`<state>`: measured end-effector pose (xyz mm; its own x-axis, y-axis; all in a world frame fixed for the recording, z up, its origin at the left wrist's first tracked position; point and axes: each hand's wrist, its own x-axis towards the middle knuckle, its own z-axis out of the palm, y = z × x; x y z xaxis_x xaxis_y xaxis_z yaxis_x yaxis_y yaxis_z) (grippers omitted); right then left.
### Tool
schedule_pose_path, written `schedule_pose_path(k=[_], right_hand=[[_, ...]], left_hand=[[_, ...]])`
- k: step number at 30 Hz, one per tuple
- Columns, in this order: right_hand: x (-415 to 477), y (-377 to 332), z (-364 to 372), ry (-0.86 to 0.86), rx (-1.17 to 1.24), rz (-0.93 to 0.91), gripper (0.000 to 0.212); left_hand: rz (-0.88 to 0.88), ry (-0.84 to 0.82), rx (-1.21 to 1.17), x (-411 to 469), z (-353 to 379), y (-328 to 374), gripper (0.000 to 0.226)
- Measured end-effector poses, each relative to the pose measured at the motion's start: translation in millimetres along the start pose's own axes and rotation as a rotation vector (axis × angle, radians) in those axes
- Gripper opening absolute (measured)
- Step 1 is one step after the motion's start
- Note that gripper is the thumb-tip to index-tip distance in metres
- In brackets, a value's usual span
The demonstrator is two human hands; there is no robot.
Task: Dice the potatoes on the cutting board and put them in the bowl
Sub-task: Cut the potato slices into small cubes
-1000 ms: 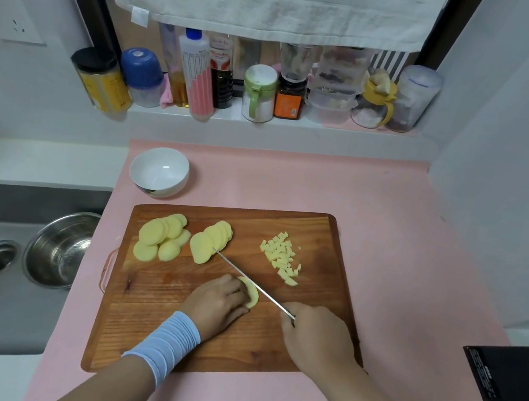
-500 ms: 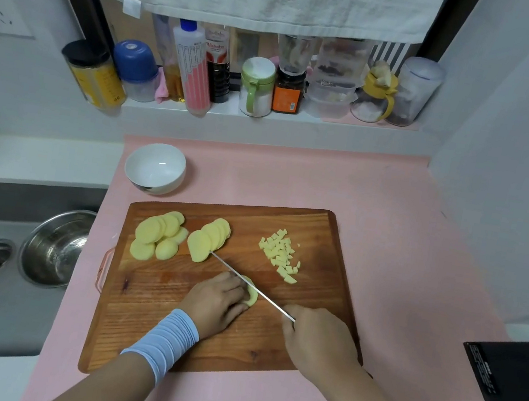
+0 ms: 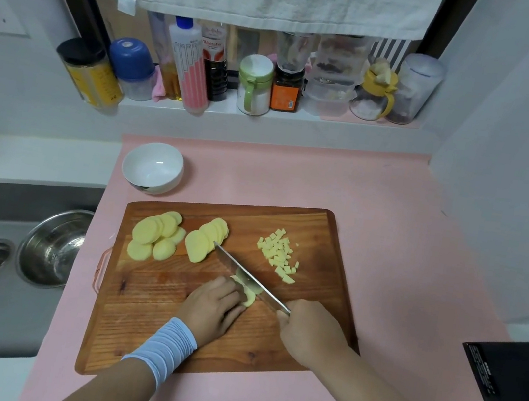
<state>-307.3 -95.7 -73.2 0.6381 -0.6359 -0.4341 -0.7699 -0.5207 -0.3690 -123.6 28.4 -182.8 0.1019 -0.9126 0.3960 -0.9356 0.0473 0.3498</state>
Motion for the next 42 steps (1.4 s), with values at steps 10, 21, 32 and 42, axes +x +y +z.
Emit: schedule_pose_path(k=[10,21,32,42], right_hand=[[-15,-5,-3,0.076,-0.116,-0.067,0.031],[-28,-2,-4,0.024,-0.057,-0.025,0.031],[-10,-12,3,0.005,0.018,0.023,0.024],[-17,-16,-1,0.014,-0.029,-0.008,0.030]], left_hand=[[-0.005,0.042,0.005,1,-2,4,0.020],[-0.017,0.051,-0.038,-1,-3,3,0.019],[-0.017,0.034,-0.034,-4,1,0,0.014],[-0.068,0.047,-0.033,-7,2,0,0.014]])
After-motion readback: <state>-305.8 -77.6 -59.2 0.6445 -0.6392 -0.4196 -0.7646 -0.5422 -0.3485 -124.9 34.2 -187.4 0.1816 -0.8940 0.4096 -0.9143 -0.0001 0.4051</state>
